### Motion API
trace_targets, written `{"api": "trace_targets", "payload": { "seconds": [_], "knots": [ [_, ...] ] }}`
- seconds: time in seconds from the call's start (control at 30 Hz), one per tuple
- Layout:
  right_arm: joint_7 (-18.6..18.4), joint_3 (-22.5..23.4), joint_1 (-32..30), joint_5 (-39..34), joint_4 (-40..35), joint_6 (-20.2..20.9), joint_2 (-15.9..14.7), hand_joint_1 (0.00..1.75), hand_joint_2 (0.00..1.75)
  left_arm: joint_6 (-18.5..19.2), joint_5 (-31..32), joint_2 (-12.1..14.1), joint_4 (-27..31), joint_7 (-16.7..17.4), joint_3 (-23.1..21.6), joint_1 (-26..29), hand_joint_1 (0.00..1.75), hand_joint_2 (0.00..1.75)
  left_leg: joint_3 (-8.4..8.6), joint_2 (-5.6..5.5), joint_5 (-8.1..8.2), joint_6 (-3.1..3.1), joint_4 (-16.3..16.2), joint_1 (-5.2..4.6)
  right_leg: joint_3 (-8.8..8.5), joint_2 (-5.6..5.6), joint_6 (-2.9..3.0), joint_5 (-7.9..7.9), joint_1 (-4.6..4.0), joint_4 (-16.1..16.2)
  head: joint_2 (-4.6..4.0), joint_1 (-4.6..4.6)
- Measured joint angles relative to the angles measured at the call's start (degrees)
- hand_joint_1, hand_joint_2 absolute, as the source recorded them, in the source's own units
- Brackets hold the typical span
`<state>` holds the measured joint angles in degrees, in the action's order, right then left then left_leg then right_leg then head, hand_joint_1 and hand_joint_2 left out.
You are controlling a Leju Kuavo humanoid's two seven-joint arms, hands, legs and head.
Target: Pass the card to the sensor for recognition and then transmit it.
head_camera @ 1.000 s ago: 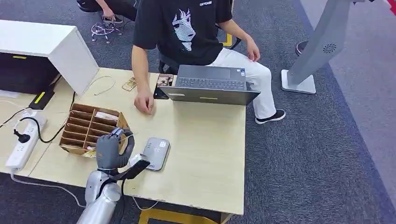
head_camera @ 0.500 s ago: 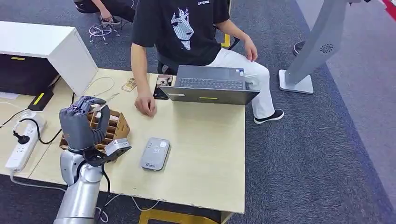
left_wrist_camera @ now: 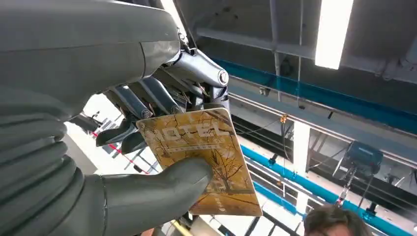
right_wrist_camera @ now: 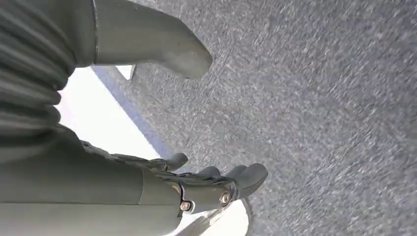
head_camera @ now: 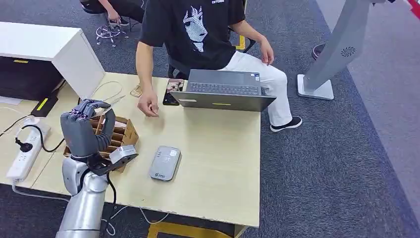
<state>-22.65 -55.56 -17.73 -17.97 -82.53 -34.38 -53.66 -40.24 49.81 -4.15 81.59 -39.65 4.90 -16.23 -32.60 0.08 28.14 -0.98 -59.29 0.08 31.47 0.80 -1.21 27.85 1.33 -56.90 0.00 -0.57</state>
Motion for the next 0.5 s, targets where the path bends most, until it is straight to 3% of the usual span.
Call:
{"api": "trace_targets", "payload": {
  "seconds": [0.07, 0.17, 0.23, 0.3, 0.4, 0.43, 0.5],
  "knots": [
    [-0.2, -0.2, 0.0, 0.2, -0.3, -0.8, -0.3, 0.0, 1.75, 0.0, 0.2, 0.0, 0.0, 0.2, 0.0, -0.2, 1.75, 1.75, -0.02, 0.0, 0.0, 0.0, 0.0, 0.0, -0.01, 0.0, 0.0, 0.0, 0.0, 0.0, 0.0, -0.02],
    [-1.8, -2.1, 0.6, 7.2, -3.6, -3.5, -2.4, 0.0, 1.75, 0.0, 2.7, 0.1, -0.2, 1.6, 0.0, -1.0, 1.75, 1.75, -0.02, 0.0, 0.0, 0.0, 0.0, -0.01, 0.01, 0.0, -0.01, -0.01, 0.05, 0.0, 0.0, 0.02],
    [-5.0, -3.4, 1.0, 11.1, -7.6, -4.5, -4.8, 0.0, 1.75, 0.0, 7.6, 0.5, -1.5, 3.9, 0.5, -3.1, 1.75, 1.75, -0.04, -0.03, -0.1, -0.14, 0.0, 0.0, 0.0, -0.09, -0.01, -0.01, 0.04, 0.0, 0.0, 0.0],
    [-6.0, -4.5, 2.1, 9.4, -9.4, -4.5, -6.3, 0.0, 1.75, 0.0, 11.7, 1.5, -4.6, 7.3, 1.2, -6.5, 1.75, 1.75, -0.05, -0.06, -0.14, -0.13, 0.0, 0.0, 0.0, -0.14, 0.0, -0.02, 0.04, 0.0, 0.0, -0.04],
    [-2.9, -5.1, 3.7, 2.4, -8.0, -1.5, -6.2, 0.0, 1.75, 0.1, 19.8, 4.2, -12.9, 18.1, 3.0, -13.1, 1.75, 1.75, -0.04, -0.04, -0.2, -0.03, 0.0, 0.0, 0.0, -0.13, 0.1, -0.12, -0.01, 0.0, 0.0, -0.11],
    [-1.5, -5.2, 4.6, 0.6, -5.9, 0.2, -5.4, 0.0, 1.75, 0.1, 20.7, 5.4, -15.8, 19.7, 3.6, -15.1, 1.75, 1.75, -0.02, 0.01, -0.22, 0.0, 0.0, 0.01, 0.02, -0.07, 0.13, -0.14, -0.04, 0.0, 0.0, 0.02],
    [1.9, -5.2, 6.1, -2.5, -0.6, 4.1, -2.9, 0.0, 1.75, 0.1, 21.6, 6.7, -20.4, 19.8, 4.8, -18.3, 1.75, 1.75, -0.03, 0.06, -0.23, 0.02, 0.0, 0.05, 0.03, -0.01, 0.15, -0.15, -0.07, -0.1, 0.0, -0.02]
  ]
}}
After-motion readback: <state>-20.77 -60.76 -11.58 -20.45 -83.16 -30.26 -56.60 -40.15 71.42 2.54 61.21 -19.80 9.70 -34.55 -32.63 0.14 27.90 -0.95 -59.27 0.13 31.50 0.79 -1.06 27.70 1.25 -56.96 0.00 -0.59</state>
